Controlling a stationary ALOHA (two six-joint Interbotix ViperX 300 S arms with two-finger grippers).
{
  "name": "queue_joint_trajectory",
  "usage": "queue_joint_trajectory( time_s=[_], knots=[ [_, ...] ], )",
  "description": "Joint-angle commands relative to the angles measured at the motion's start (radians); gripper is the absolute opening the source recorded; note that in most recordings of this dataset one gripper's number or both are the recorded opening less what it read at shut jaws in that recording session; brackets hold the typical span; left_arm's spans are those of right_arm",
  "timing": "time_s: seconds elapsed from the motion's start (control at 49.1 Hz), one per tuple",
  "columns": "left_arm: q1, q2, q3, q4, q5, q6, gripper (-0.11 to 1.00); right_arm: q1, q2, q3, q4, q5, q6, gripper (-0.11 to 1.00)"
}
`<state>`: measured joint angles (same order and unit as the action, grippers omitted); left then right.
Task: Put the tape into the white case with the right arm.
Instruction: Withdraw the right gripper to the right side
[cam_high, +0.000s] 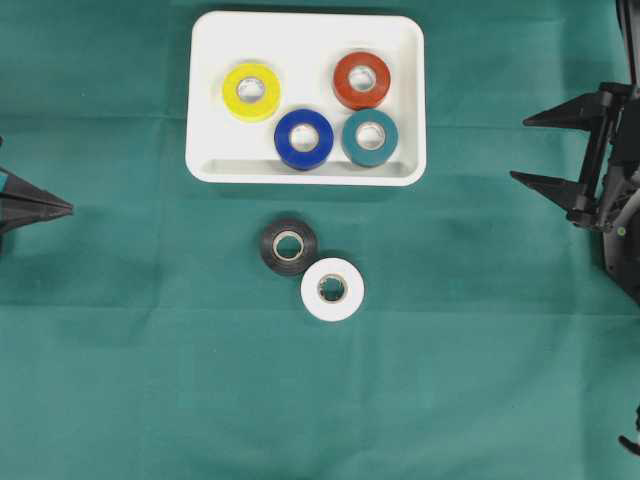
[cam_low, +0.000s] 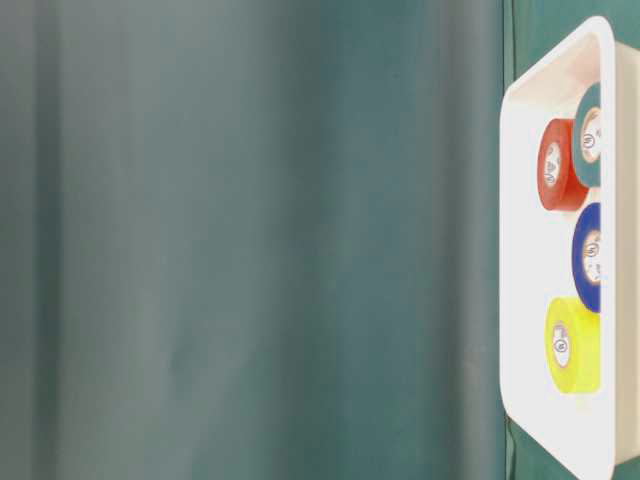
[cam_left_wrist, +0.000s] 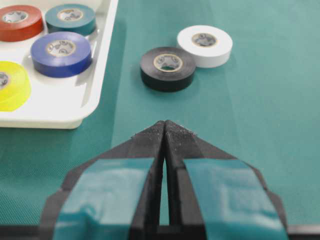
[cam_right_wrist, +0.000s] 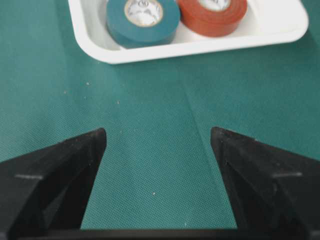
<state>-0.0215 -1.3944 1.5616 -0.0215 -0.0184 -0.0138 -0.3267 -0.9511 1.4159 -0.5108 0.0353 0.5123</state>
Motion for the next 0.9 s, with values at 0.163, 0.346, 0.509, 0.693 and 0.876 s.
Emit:
queue_joint_trajectory(
  time_s=[0.163,0.346,0.509,0.693,0.876],
  knots=[
    [0.002,0.008,-0.011,-0.002,-0.005,0.002,0.0,0.055,0.014,-0.009,0.0,-0.012,0.002,0.52],
    [0.002,0.009,-0.011,-0.002,-0.005,0.002,0.0,0.198,0.04,-0.008,0.003,-0.032,0.002,0.52],
    [0.002,0.008,-0.012,-0.002,-0.005,0.002,0.0,0.357,0.046,-0.003,0.003,-0.032,0.002,0.52],
    [0.002,0.009,-0.011,-0.002,-0.005,0.002,0.0,0.433,0.046,-0.003,0.003,-0.032,0.003,0.52],
    [0.002,0.008,-0.012,-0.002,-0.005,0.002,0.0,0.433,0.049,-0.003,0.003,-0.032,0.002,0.52]
  ],
)
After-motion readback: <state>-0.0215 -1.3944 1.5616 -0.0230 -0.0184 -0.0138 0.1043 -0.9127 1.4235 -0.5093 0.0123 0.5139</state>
